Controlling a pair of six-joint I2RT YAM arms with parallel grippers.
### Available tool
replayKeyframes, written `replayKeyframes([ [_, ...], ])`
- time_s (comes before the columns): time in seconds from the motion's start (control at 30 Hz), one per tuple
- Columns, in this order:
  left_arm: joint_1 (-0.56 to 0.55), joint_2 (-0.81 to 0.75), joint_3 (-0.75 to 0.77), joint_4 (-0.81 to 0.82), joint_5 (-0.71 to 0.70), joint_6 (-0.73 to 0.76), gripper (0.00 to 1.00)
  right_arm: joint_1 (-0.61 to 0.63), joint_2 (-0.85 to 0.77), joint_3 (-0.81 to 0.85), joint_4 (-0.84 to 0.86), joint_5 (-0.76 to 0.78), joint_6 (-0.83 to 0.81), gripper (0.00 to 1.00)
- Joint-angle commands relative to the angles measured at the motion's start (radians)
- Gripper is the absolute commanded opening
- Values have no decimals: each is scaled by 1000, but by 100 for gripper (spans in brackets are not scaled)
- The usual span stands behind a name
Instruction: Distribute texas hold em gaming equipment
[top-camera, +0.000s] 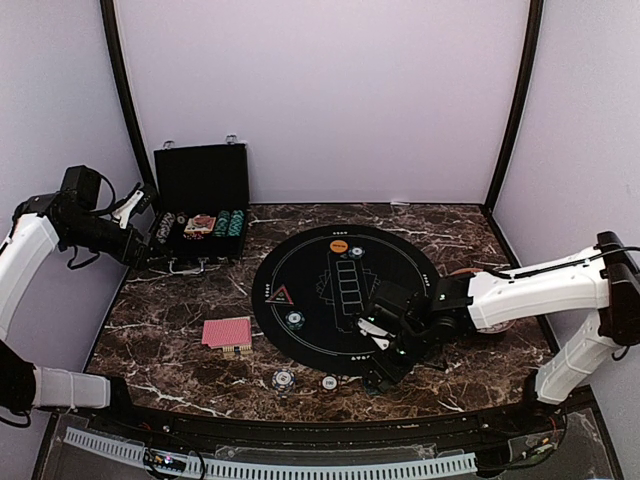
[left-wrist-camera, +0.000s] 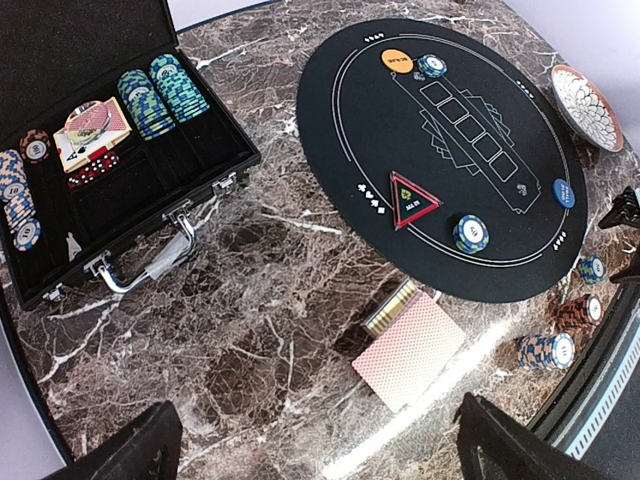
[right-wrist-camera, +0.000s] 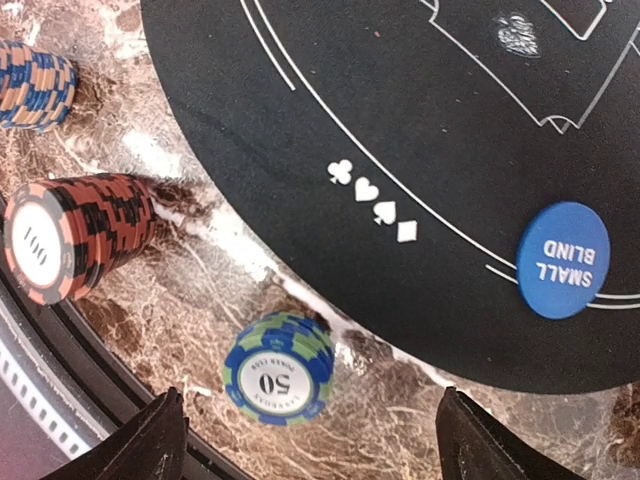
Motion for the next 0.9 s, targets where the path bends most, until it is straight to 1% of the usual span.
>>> replayKeyframes([
  [0.0, -4, -2, 35, -37, 6, 2, 99, 23, 41, -8, 52, -32, -14, 87],
  [0.1, -5, 1, 39, -40, 2, 2, 99, 26, 66, -10, 66, -39, -23, 87],
  [0.2, -4, 3, 44, -46, 3, 2, 99, 26, 84, -8, 84, -45, -31, 84],
  [0.4, -5, 1, 52, -51, -4, 7, 99, 35, 109, -4, 99, -50, -32, 74],
  [0.6, -5, 2, 53, -50, -3, 7, 99, 39, 123, -10, 100, -43, -33, 68],
  [0.87, -4, -2, 47, -48, -4, 8, 99, 41, 122, -9, 95, -34, -35, 53],
])
